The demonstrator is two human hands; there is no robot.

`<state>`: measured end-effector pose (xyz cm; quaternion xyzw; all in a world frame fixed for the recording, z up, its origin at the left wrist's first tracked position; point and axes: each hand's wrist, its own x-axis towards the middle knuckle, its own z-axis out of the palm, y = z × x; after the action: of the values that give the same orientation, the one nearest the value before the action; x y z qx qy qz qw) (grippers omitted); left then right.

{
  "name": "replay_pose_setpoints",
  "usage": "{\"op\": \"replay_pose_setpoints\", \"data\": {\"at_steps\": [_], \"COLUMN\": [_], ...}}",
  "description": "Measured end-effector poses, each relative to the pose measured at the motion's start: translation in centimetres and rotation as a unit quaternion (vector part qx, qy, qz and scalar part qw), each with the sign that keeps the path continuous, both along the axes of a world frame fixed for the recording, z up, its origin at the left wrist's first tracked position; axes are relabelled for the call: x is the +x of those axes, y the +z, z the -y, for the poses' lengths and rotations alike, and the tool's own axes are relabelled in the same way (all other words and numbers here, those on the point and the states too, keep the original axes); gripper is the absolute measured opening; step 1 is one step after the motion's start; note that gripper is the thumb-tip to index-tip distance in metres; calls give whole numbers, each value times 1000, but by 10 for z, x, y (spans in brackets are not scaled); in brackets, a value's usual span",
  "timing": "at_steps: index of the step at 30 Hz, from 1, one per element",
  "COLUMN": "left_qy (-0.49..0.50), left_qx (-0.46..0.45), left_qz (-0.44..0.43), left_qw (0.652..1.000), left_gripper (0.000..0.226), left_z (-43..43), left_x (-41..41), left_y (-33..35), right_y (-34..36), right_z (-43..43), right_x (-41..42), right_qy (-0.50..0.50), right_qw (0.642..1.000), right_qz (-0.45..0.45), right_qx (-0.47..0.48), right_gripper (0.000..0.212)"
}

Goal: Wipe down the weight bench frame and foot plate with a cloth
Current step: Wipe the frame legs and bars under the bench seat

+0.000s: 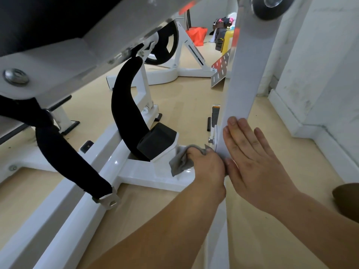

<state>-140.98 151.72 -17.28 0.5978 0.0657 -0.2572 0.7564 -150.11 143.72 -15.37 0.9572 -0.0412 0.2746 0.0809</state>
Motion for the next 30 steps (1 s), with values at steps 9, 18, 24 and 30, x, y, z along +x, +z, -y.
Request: {"op": "replay_pose_setpoints", "data": {"at_steps": [9, 18, 24, 30], "left_qy": [-289, -458, -457, -476], "left_qx": [271, 403, 395, 310], "left_qz": [358, 480, 549, 546], "left_qw": [845, 630, 578, 616], "left_gripper": [49, 64, 62, 60], "left_z": [-87, -87, -79, -132], "left_x": [-64, -73, -30, -57], "left_y": [-60, -97, -114, -123], "right_y": [-35, -79, -83, -94], "right_z": [-2, 6, 6, -1], "right_x": [-47, -65, -69, -68], "right_qy": [-2, -102, -143, -154], "right_qw": [992, 847, 797, 778], "right_qz": [-60, -273, -267, -217], "right_qx": [111, 444, 524, 569], "right_gripper": [53, 33, 39, 36]}}
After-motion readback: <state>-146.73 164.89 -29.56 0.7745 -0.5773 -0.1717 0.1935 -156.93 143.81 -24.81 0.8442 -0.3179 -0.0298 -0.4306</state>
